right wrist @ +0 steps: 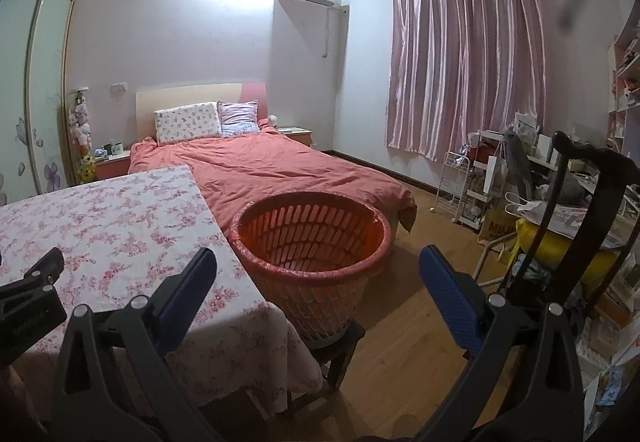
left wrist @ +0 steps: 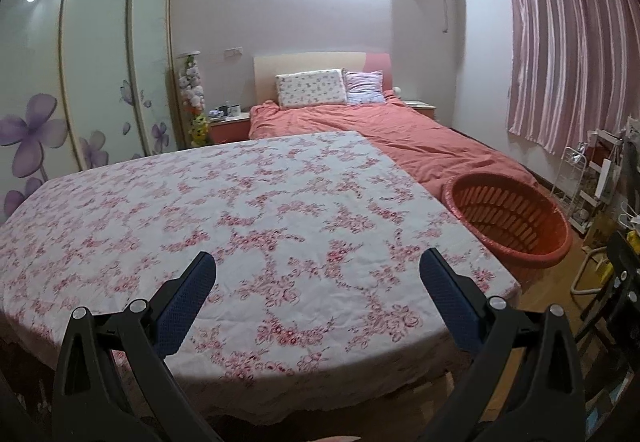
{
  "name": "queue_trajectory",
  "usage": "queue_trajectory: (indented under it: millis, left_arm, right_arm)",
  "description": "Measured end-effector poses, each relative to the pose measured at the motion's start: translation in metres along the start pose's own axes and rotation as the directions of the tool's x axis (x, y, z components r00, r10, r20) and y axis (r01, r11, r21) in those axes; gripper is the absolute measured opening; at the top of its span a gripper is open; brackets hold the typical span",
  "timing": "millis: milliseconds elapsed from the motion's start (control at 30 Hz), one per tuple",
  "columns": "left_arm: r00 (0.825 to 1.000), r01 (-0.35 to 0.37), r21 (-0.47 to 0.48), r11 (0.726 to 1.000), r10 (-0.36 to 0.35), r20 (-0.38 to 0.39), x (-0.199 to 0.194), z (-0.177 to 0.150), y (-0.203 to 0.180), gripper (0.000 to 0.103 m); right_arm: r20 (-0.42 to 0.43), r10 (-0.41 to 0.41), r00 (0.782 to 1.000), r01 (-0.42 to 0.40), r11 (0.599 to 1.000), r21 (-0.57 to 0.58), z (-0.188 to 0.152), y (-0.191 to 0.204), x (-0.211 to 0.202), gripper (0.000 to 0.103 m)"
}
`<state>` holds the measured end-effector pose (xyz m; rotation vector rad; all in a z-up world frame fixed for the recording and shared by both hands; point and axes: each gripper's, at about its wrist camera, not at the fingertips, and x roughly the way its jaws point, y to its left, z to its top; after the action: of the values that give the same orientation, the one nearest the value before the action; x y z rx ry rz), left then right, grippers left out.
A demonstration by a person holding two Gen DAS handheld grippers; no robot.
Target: Collect trash
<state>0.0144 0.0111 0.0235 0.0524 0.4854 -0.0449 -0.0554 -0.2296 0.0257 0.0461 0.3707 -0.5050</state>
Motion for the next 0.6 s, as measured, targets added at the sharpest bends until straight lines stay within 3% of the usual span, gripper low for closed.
queue_trajectory:
  millis: [300,600]
  left_arm:
    - [0.998,-0.058,-0.017,0.998,0.058,-0.011,-0.002,-0.006,0.007,0.1]
    - [0.997,-0.073,-0.032,0.997,0.072,-0.037,0.0,-0.012,0.012,0.1]
  right_arm:
    - [-0.028,-0.058,0.998,0.058,0.998,0.001,-0.005,0.005,0.002,0.099]
    - [-0.051,-0.061,0.997,0.06,0.998,-0.009,-0.011,0.01,0.005,0.099]
